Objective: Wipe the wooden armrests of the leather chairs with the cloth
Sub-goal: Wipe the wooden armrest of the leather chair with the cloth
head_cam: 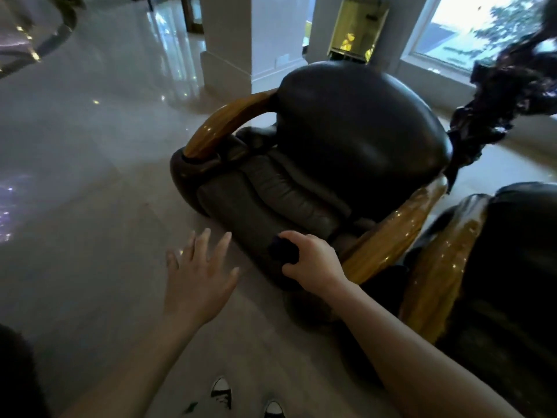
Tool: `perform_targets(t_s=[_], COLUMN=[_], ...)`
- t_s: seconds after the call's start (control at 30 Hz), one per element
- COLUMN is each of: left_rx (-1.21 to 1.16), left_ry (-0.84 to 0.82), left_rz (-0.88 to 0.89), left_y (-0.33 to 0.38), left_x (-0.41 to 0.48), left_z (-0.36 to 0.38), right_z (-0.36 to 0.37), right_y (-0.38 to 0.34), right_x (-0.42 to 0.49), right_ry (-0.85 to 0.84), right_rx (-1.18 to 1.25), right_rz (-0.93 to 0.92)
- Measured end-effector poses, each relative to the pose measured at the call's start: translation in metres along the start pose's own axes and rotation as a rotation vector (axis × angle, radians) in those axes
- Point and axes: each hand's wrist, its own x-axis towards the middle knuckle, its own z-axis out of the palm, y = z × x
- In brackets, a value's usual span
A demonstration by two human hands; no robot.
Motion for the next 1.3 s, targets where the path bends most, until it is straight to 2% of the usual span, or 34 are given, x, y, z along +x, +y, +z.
perform_targets(t_s=[0.27, 0.4, 0.7, 0.9, 1.3], left_rx=[-0.08, -0.047, -0.005, 0.018, 0.026], left_ry=[-0.049, -0.11, -0.173, -0.224, -0.359], left_rz=[0.298, 0.435, 0.719, 0.779, 0.716], left_y=[0.027, 0.046, 0.135, 0.216, 0.347], left_x=[0.06, 0.087, 0.118, 0.139, 0.202], left_z=[0.015, 0.024, 0.052, 0.089, 0.206], right_z=[-0.012, -0.014, -0.035, -0.054, -0.074], right_y=[0.027, 0.041, 0.11, 0.195, 0.388], right_x=[-0.02, -0.042, -0.091, -0.095, -0.088], right_ry=[0.17, 0.259, 0.43, 0.474, 0.432], right_rx=[0.03, 0.038, 0.121, 0.167, 0.233], right_rz=[0.245, 0.359, 0.601, 0.656, 0.764])
